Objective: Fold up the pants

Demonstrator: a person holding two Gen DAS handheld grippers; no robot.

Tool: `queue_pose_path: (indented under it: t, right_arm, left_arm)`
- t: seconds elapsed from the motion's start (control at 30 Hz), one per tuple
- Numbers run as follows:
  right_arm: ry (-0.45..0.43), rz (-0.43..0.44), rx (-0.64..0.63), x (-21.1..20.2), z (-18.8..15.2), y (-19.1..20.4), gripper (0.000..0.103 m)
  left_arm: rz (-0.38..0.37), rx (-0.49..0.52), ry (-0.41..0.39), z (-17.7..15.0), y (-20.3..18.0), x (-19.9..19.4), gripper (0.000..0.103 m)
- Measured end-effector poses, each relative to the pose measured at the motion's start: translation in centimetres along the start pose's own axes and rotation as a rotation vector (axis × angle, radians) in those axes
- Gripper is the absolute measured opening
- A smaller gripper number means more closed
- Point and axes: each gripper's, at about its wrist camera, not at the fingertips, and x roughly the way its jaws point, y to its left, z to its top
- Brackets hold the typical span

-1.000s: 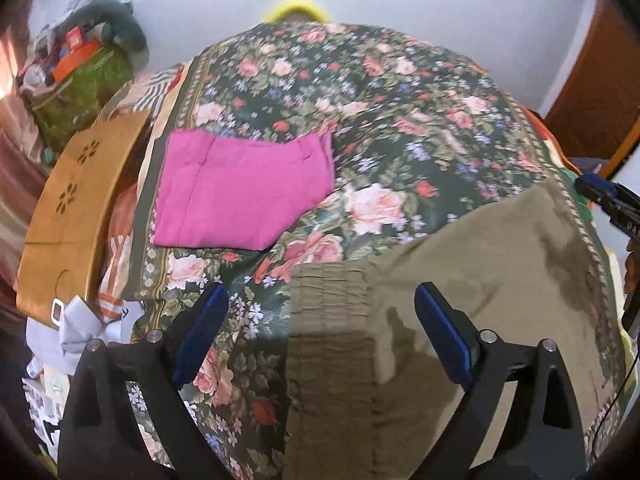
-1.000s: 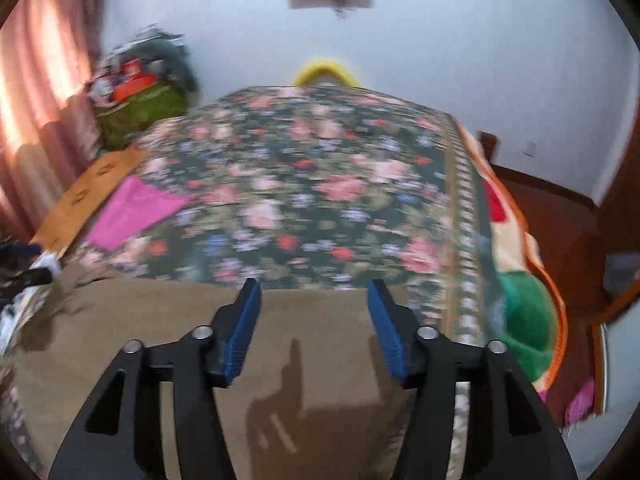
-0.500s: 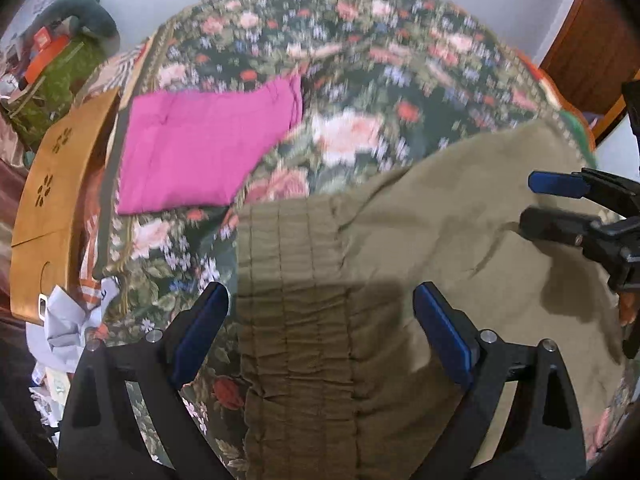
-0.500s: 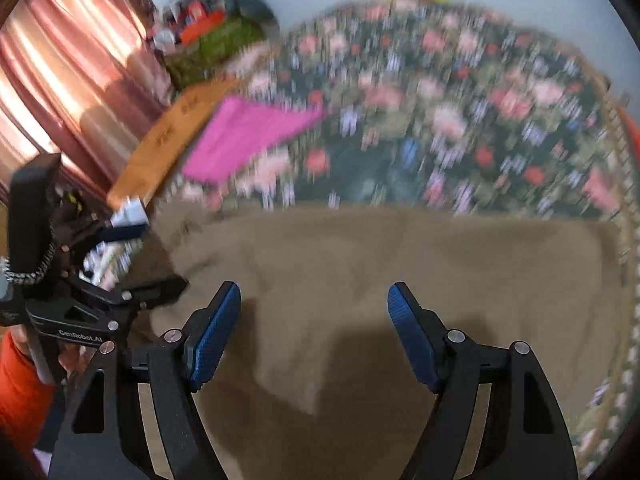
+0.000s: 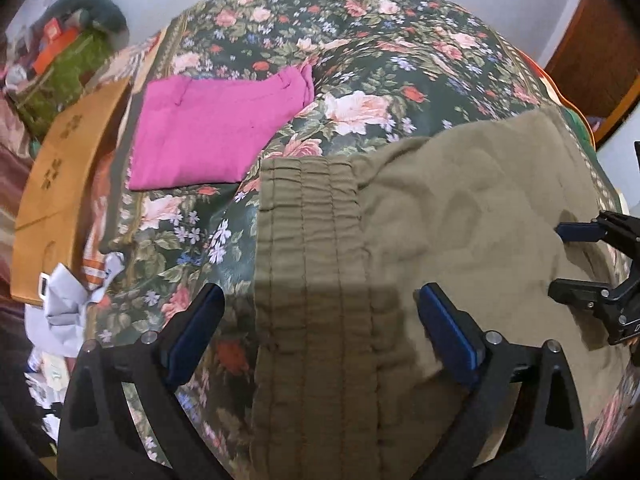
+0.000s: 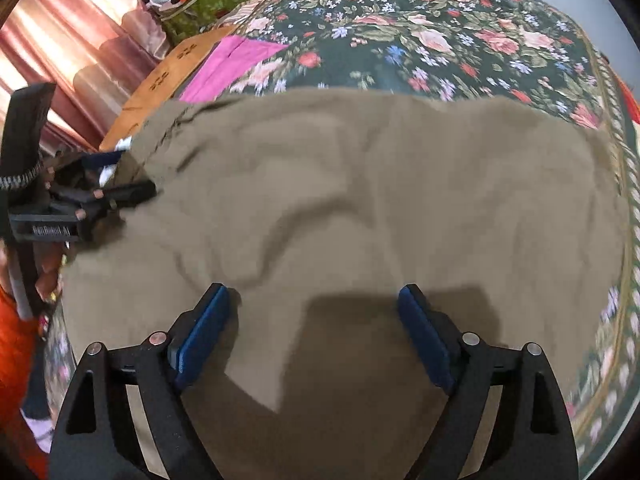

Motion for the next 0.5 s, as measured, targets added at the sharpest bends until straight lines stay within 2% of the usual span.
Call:
queue_pose_path:
  t: [0.17, 0.3, 0.5]
  right_arm:
    - [-0.019, -0.003, 0.023, -1.5, -2.3, 0.0, 0.084]
    - [-0.044, 0.003, 0.058, -2.8, -4.3, -0.2, 0.085]
    - [-0.125, -0.058, 0.105, -4.4, -7.3, -0.7, 0.085]
  left_arm:
    - [0.028, 0.024, -0.02, -2.0, -0.9, -1.4, 0.099]
    - [0.009, -0.007, -0.033, -3.3, -0.8, -2.5, 0.099]
    - [0.036, -0.025, -0.065, -5.4, -0.9, -3.9, 0.099]
